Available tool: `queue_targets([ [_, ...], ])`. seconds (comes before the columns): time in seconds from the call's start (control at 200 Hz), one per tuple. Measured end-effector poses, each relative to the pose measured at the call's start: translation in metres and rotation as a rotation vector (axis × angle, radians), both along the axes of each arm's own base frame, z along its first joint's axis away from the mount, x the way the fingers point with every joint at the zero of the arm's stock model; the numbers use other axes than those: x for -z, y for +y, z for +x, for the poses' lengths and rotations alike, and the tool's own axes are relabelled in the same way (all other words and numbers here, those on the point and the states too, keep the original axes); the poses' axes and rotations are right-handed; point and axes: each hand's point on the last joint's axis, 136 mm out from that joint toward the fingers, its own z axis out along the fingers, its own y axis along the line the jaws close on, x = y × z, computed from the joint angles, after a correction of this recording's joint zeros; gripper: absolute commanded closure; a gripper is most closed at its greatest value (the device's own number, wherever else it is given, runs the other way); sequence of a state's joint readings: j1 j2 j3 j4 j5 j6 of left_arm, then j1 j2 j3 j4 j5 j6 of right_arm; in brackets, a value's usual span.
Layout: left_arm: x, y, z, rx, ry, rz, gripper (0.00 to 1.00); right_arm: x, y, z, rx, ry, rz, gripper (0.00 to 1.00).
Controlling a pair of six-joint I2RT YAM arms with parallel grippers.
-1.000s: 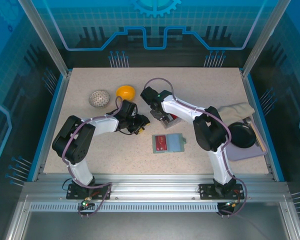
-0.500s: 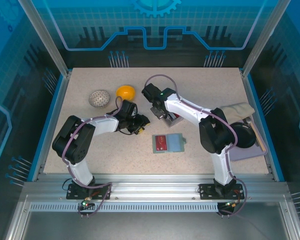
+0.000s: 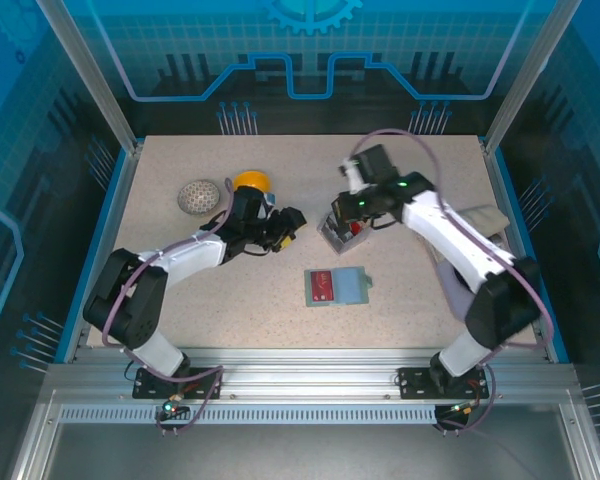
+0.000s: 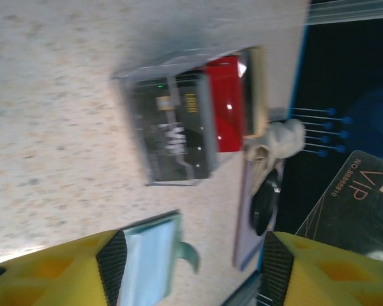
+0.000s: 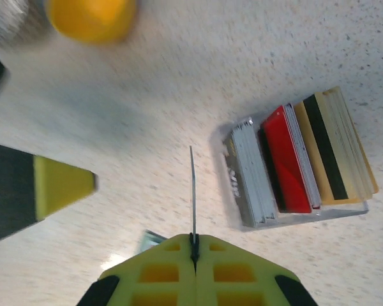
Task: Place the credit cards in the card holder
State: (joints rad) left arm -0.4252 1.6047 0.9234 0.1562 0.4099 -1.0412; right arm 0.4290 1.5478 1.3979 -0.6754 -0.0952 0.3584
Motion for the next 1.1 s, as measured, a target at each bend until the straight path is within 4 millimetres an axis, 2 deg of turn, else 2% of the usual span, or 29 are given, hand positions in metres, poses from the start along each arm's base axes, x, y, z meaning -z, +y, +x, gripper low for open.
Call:
queue_targets([
  [0.075,-0.015,-0.007,0.001,0.032,-0.045,-0.05,0.35,-0.01,-0.015,0.0,0.053,0.014,0.151,1.0],
  [0.15,-0.028,-0.015,0.001,0.068,-0.078,-0.096,0.34,-0.014,-0.02,-0.001,0.075,0.04,0.281,1.0],
  [0.285,-0.054,-0.033,0.0,0.143,-0.132,-0.175,0.34,-0.014,-0.017,-0.003,0.072,0.107,0.471,1.0],
  [0.42,-0.083,-0.061,-0.005,0.241,-0.202,-0.236,0.34,-0.021,-0.012,-0.005,0.054,0.148,0.596,1.0],
  [0.54,-0.094,-0.077,-0.009,0.298,-0.224,-0.27,0.38,-0.03,-0.008,-0.005,0.031,0.158,0.663,1.0],
  [0.605,-0.094,-0.079,-0.01,0.307,-0.215,-0.283,0.45,-0.035,-0.005,-0.006,0.013,0.159,0.688,0.99],
  [0.72,-0.092,-0.081,-0.01,0.313,-0.205,-0.296,0.65,-0.041,-0.002,-0.008,-0.009,0.163,0.718,0.98],
  [0.88,-0.093,-0.082,-0.01,0.316,-0.196,-0.308,0.93,-0.036,-0.005,-0.008,0.003,0.177,0.723,0.94],
  [0.99,-0.098,-0.082,-0.008,0.308,-0.192,-0.329,1.0,-0.027,-0.009,-0.006,0.024,0.2,0.727,0.87],
  [1.095,-0.098,-0.083,-0.006,0.293,-0.163,-0.356,1.0,-0.024,-0.01,-0.006,0.031,0.21,0.732,0.8],
])
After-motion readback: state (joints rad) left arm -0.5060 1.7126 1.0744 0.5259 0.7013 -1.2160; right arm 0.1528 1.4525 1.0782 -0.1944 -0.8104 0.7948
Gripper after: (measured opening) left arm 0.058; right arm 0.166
